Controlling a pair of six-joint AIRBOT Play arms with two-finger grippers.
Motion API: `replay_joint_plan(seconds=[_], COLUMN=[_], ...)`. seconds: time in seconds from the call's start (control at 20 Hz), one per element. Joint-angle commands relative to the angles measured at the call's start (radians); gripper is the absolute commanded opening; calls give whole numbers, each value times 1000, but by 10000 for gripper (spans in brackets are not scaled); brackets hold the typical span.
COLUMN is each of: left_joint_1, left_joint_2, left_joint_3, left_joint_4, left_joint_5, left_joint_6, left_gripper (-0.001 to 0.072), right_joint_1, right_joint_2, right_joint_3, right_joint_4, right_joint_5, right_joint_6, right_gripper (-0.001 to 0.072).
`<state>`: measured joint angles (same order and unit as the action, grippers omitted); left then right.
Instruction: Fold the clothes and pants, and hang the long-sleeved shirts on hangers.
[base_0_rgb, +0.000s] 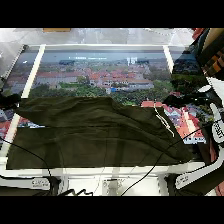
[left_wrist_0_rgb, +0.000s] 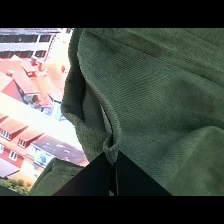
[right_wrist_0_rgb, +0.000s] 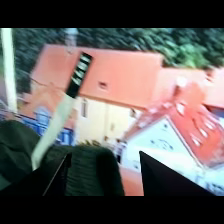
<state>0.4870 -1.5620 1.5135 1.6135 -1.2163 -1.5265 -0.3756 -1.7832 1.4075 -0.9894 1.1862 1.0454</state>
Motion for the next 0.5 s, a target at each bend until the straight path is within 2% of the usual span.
replay_joint_plan(seconds=[0.0,0.1,0.2,0.45], left_joint_1=[-1,-1,-1,-1], left_joint_2=[-1,-1,-1,-2], left_joint_3=[0,0,0,0], left_joint_4=[0,0,0,-1], left_joint_5=[0,0,0,0], left_joint_6=[0,0,0,0], left_gripper=[17,17,17,17], right_joint_1=[2,2,2,2], right_joint_2=[0,0,-1,-43], right_joint_3=[8,8,8,8], right_joint_4=[-93,-78,-58,94], right_joint_5=[65,106,134,144], right_joint_6=[62,61,59,53], right_gripper=[483,452,452,437])
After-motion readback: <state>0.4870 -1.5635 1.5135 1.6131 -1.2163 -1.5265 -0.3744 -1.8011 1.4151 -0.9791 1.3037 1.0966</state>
